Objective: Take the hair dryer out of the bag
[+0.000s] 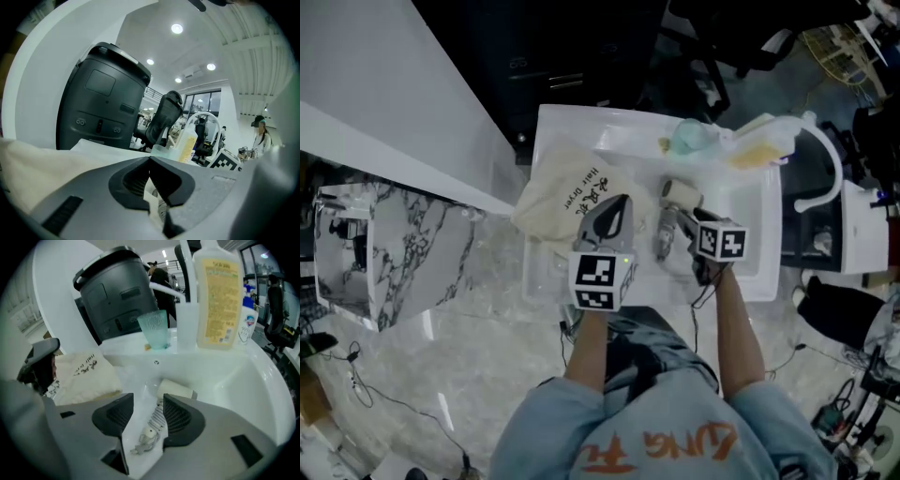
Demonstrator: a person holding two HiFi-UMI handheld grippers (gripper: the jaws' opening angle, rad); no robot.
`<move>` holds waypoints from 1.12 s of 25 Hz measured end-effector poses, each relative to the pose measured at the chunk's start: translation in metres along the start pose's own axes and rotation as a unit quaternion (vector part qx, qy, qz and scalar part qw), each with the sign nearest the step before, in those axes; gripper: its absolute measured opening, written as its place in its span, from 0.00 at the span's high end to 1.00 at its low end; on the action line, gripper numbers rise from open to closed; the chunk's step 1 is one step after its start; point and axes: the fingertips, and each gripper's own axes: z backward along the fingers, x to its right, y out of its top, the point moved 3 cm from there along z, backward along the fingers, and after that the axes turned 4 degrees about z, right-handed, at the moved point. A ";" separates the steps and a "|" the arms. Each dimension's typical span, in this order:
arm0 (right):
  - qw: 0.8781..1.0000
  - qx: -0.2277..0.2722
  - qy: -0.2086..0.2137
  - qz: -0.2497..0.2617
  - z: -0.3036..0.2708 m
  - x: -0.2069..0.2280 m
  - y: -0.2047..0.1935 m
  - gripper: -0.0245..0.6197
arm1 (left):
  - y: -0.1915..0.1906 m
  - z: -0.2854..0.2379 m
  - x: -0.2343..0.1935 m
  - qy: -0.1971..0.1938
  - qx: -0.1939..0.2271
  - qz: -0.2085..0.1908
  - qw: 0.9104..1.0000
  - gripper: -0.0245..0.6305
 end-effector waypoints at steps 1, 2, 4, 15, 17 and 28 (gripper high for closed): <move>1.000 0.019 0.004 0.000 0.009 -0.002 0.007 0.67 | 0.002 0.001 0.005 0.000 0.002 -0.005 1.000 0.96; 0.999 0.037 0.009 -0.002 0.018 -0.004 0.014 0.70 | 0.004 0.002 0.010 0.001 0.005 -0.011 1.000 0.96; 0.997 0.075 0.019 -0.007 0.036 -0.009 0.032 0.74 | 0.014 0.002 0.019 0.002 0.014 -0.027 1.000 0.96; 0.951 0.296 0.090 0.009 0.138 -0.052 0.124 0.96 | 0.110 0.012 0.071 0.014 0.106 -0.114 0.988 0.96; 0.942 0.324 0.088 0.020 0.154 -0.055 0.140 0.96 | 0.128 0.012 0.076 0.016 0.125 -0.121 0.985 0.96; 0.887 0.436 -0.027 0.151 0.232 -0.076 0.203 0.97 | 0.171 0.019 0.090 0.069 0.171 -0.151 0.971 0.96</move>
